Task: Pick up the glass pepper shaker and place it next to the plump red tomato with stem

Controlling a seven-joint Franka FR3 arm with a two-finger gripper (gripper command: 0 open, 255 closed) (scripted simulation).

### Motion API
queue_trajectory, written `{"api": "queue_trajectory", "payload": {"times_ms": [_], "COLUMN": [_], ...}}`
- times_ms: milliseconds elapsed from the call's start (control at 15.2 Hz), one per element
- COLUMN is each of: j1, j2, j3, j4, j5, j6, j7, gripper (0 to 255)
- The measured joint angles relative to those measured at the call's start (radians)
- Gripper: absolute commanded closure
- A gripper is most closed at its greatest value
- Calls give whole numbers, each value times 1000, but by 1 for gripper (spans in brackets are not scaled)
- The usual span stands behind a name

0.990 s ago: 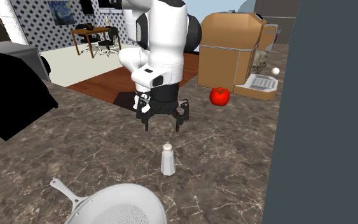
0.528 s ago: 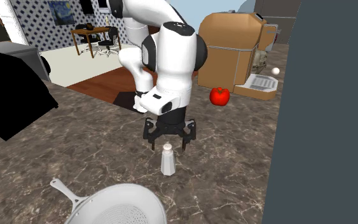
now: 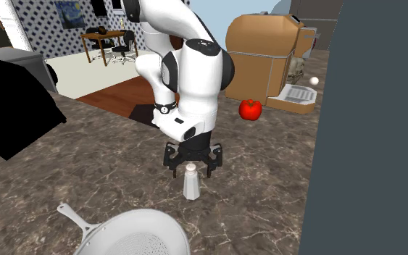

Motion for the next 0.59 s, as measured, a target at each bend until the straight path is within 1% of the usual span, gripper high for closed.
{"api": "queue_trajectory", "payload": {"times_ms": [132,198,594], "j1": [0,0,0], "j2": [0,0,0], "j3": [0,0,0], "j4": [0,0,0], "j5": [0,0,0], "j6": [0,0,1], "j7": [0,0,0], "gripper": [0,255,255]}}
